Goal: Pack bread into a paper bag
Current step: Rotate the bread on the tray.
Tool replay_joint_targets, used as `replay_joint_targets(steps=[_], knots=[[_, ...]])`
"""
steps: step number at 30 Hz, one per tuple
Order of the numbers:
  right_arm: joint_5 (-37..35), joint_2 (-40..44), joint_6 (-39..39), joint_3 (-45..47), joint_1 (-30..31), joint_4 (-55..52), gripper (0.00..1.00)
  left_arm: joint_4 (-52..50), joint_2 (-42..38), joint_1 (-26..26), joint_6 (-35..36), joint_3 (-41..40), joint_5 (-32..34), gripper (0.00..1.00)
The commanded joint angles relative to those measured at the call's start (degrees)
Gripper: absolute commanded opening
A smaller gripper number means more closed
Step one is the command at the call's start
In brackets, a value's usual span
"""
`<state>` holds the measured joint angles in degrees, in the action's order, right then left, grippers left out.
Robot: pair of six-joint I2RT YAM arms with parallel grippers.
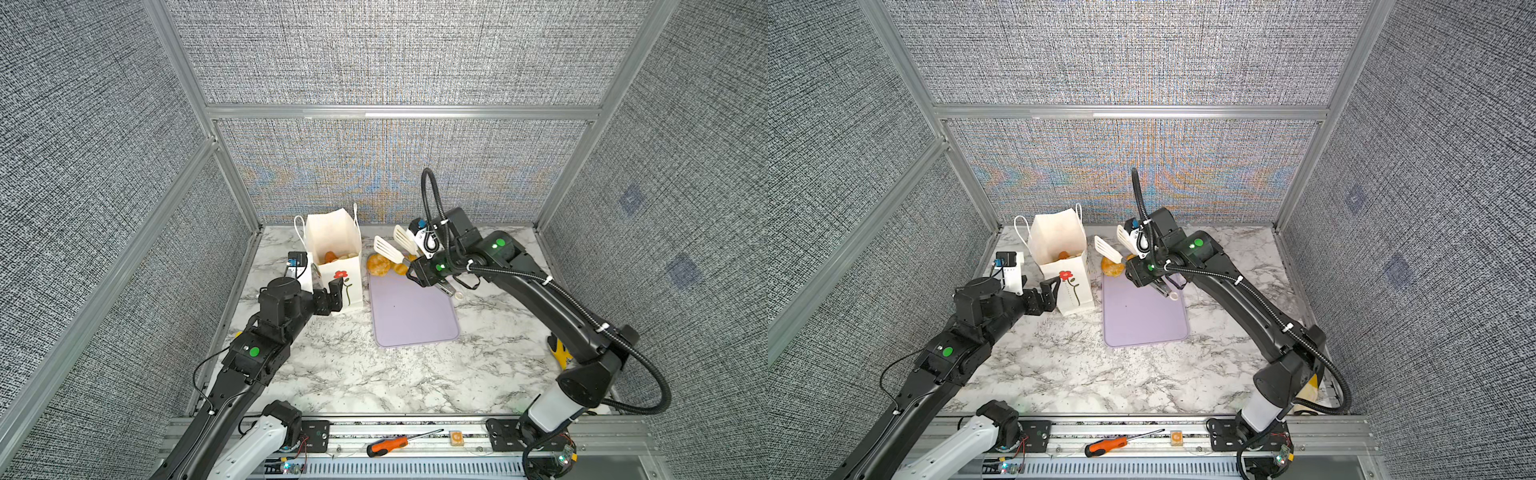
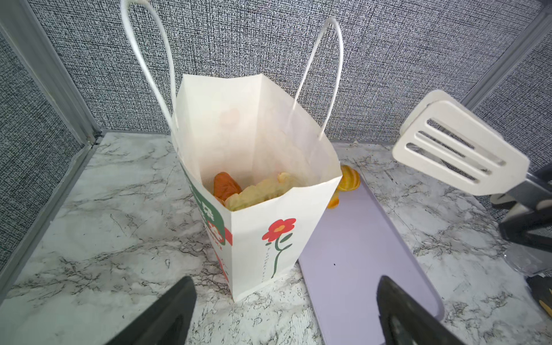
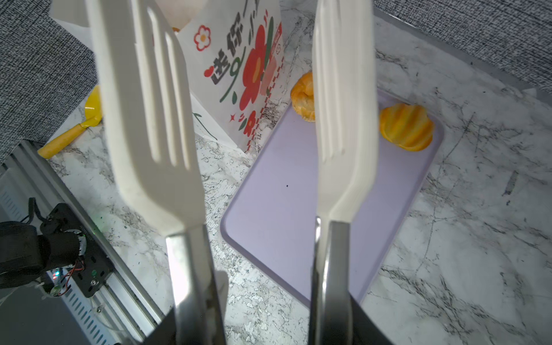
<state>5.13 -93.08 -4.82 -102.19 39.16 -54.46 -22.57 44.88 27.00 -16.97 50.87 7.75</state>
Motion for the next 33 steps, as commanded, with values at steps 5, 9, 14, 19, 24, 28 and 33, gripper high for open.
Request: replay_joint_targets(steps=[5, 9, 14, 19, 24, 28, 33], knots=[[-1.0, 3.4, -1.1, 6.3, -2.9, 2.5, 0.55, 2.1, 1.7, 4.8, -1.3, 0.4, 6.2, 0.95], [-3.1, 4.6, -1.0, 10.1, -4.6, 2.3, 0.55, 2.8, 3.0, 8.1, -1.3, 0.7, 9.0, 0.95], [-3.8, 6.3, -0.8, 14.9, -7.0, 2.3, 0.55, 3.0, 3.6, 11.1, -0.8, 1.2, 12.7, 0.95], [-5.9, 7.0, 0.1, 19.8, -9.7, 3.5, 0.56, 3.0, 4.1, 13.4, -1.0, 1.3, 14.1, 0.95], [-8.7, 5.4, 1.2, 22.8, -11.9, 3.7, 0.56, 3.4, 5.1, 16.7, -1.4, 1.2, 16.4, 0.95], [-10.8, 4.0, 2.9, 24.6, -12.5, 5.5, 0.56, 4.2, 6.1, 19.0, -1.0, 1.5, 17.4, 0.95], [-14.5, 1.0, 7.4, 26.1, -12.8, 10.0, 0.56, 6.0, 7.4, 20.3, -0.6, 0.7, 16.1, 0.95]])
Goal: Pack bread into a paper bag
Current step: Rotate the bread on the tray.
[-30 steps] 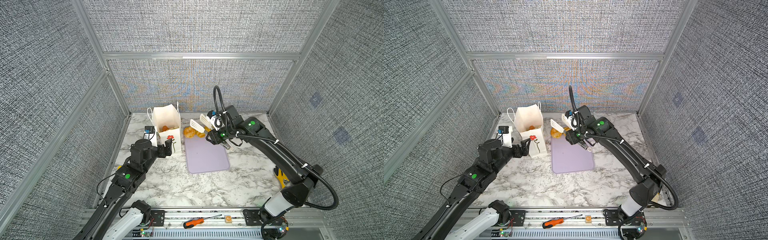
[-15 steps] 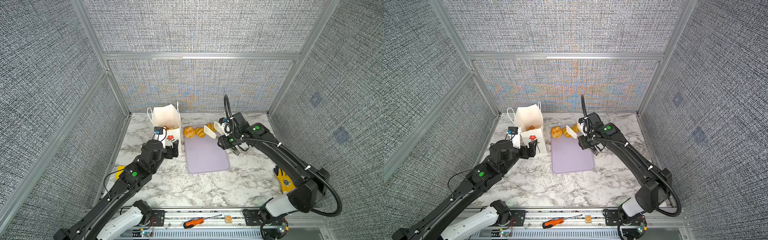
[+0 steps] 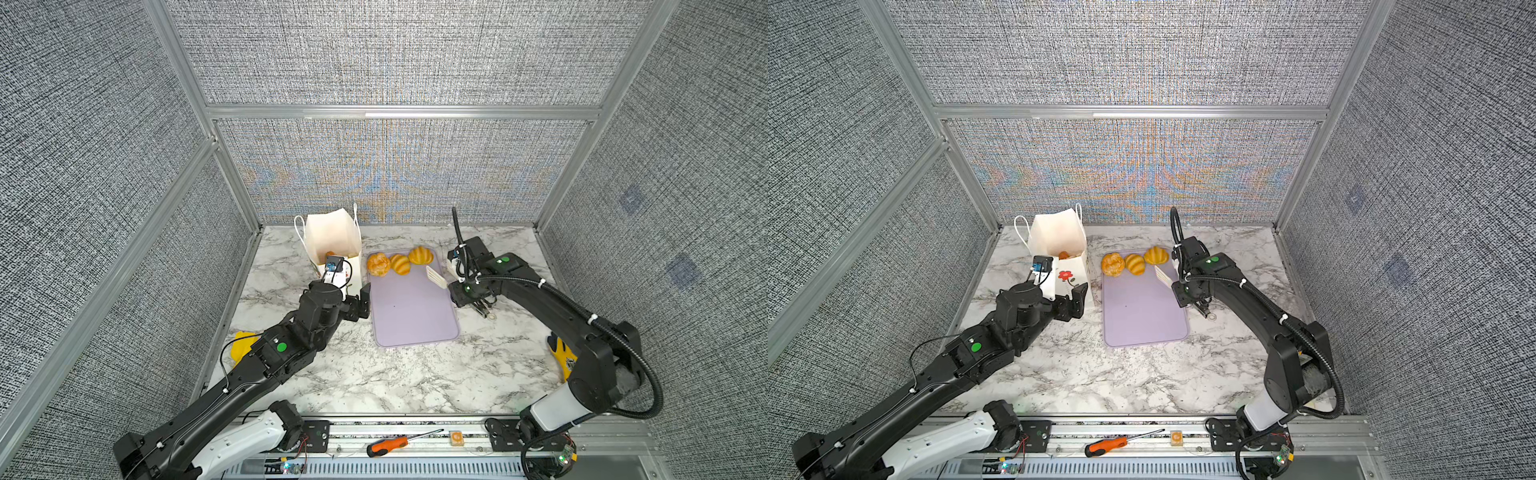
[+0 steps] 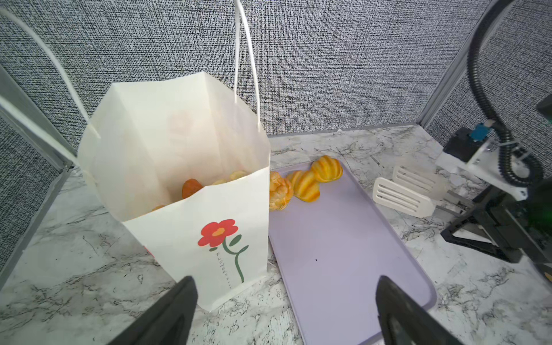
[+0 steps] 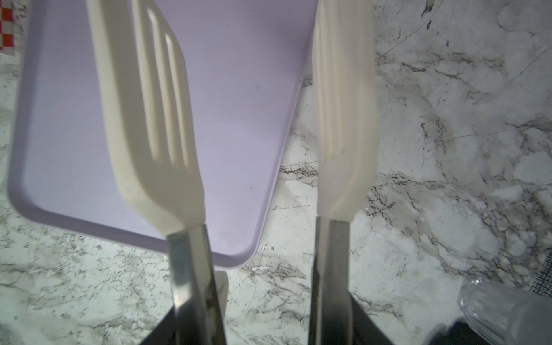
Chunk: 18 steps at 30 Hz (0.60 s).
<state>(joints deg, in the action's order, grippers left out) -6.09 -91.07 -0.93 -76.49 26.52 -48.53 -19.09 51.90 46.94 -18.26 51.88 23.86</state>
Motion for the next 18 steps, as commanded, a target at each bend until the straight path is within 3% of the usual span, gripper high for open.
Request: replay_joint_targets(steps=[1, 10, 18], knots=[[-3.2, -1.7, 4.2, 0.4, -0.5, 5.0, 0.56, 2.8, 0.4, 0.4, 0.6, -0.4, -0.1, 0.95], [-2.7, -9.2, 13.9, -2.6, -3.8, 11.9, 0.58, 1.8, -1.3, 0.4, 0.7, -1.8, -2.0, 0.99], [1.7, -14.0, 21.5, -3.5, -8.1, 18.5, 0.59, -0.3, 0.7, 0.4, 1.9, -0.6, -7.7, 0.99]])
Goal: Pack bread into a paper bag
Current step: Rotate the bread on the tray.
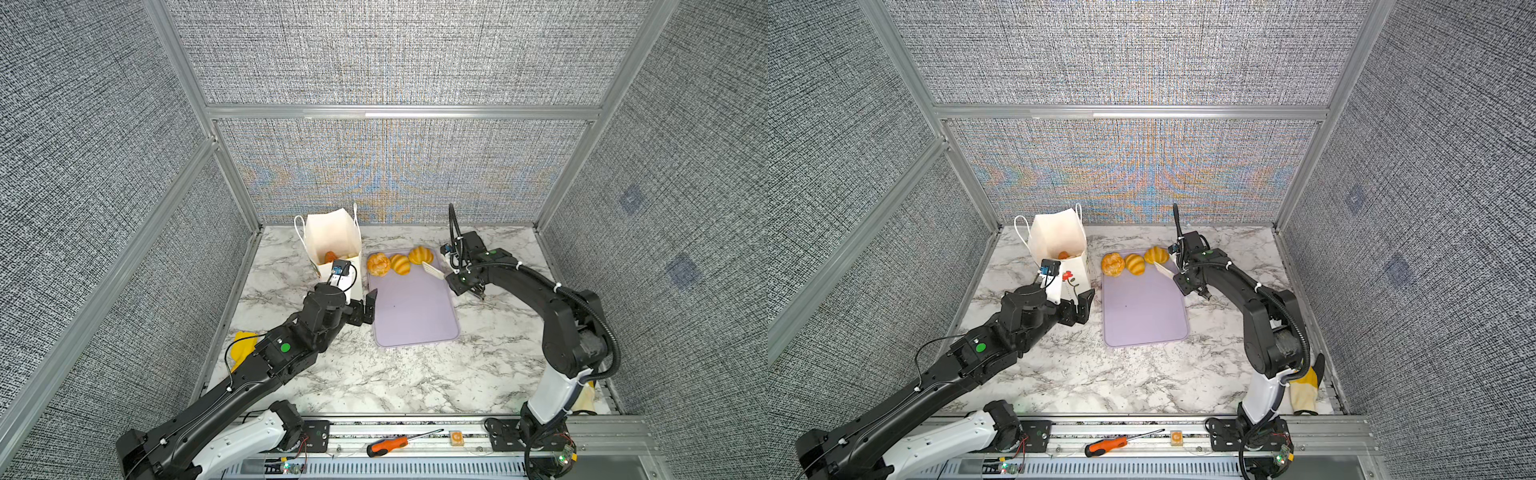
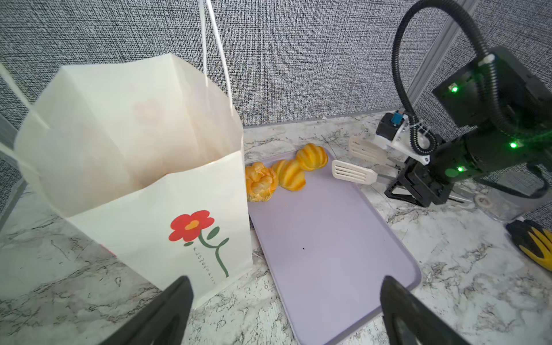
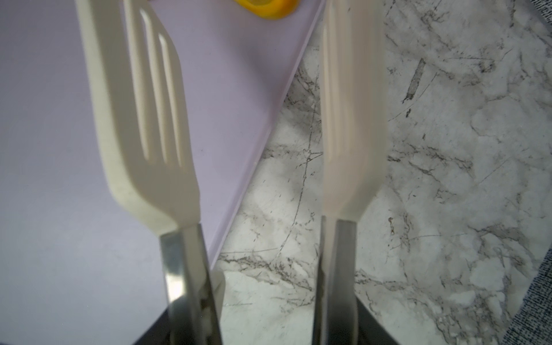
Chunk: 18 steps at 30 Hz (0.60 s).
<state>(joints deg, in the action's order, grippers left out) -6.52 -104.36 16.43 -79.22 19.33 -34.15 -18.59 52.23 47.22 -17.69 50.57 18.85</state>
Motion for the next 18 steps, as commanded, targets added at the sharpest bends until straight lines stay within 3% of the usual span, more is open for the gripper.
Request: replay_joint_targets(steps=[1, 18], knots=[[2.1, -1.2, 4.5, -1.1, -1.3, 4.5, 0.59, -1.0, 0.7, 0.1, 1.5, 0.9, -3.0, 0.99], [7.6, -10.8, 12.5, -9.9, -4.8, 4.5, 0.59, 0.0, 7.2, 0.1, 3.0, 2.9, -8.1, 0.99]])
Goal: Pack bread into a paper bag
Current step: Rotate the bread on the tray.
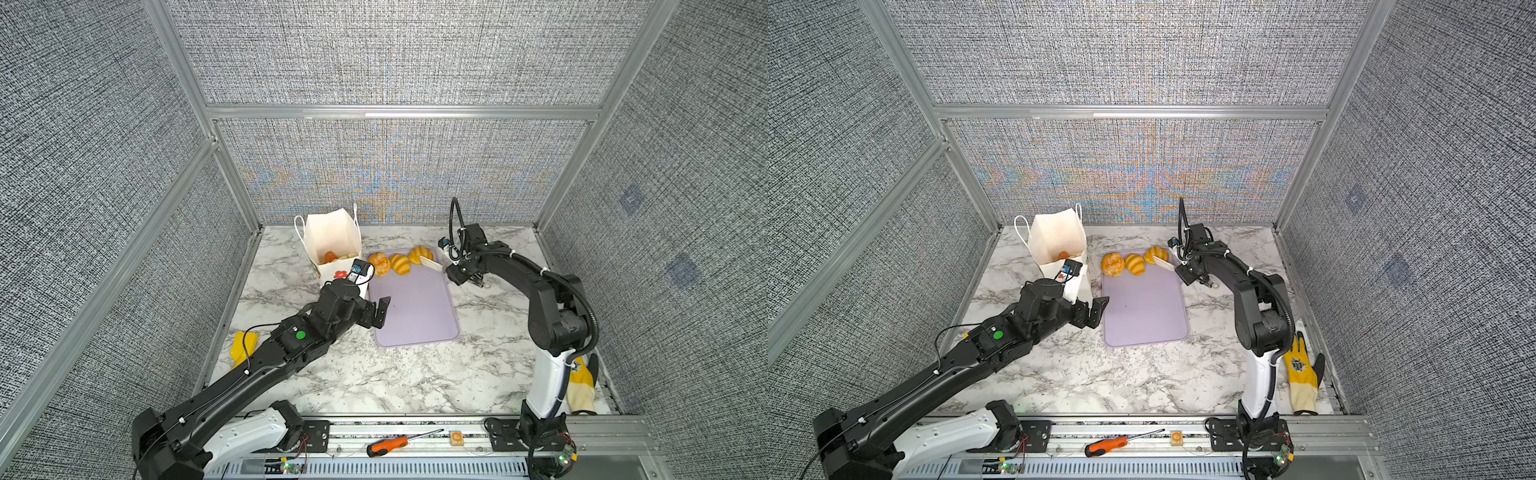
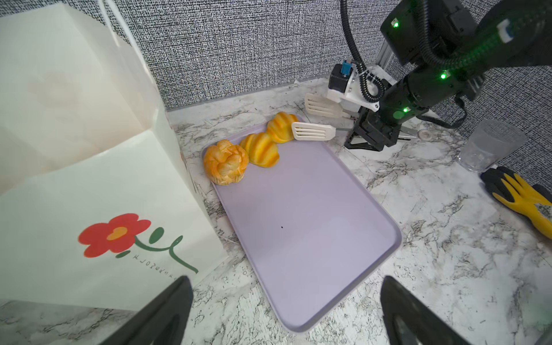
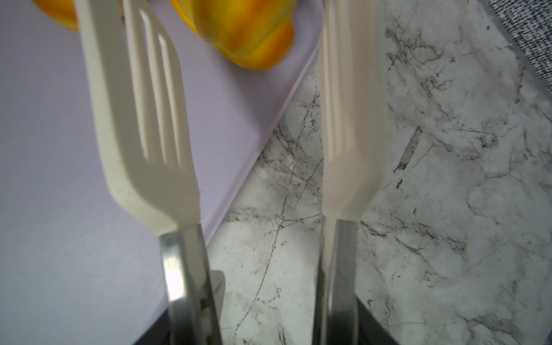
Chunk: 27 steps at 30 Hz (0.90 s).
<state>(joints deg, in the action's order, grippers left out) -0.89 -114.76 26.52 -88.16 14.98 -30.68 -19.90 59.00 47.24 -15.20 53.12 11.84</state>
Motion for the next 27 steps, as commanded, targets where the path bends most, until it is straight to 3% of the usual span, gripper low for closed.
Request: replay_joint_targets(steps=[1, 10, 27], knots=[[2.0, -0.7, 2.9, -1.2, -0.6, 1.0, 0.59, 1.4, 0.7, 0.0, 0.4, 0.3, -1.3, 0.99], [6.2, -5.2, 6.0, -6.0, -1.5, -2.1, 0.59, 1.6, 3.0, 0.1, 0.0, 1.1, -2.2, 0.99], [13.0, -9.1, 8.4, -12.5, -2.3, -13.4, 0.58, 1.7, -0.2, 0.0, -0.9, -1.5, -1.7, 0.99]])
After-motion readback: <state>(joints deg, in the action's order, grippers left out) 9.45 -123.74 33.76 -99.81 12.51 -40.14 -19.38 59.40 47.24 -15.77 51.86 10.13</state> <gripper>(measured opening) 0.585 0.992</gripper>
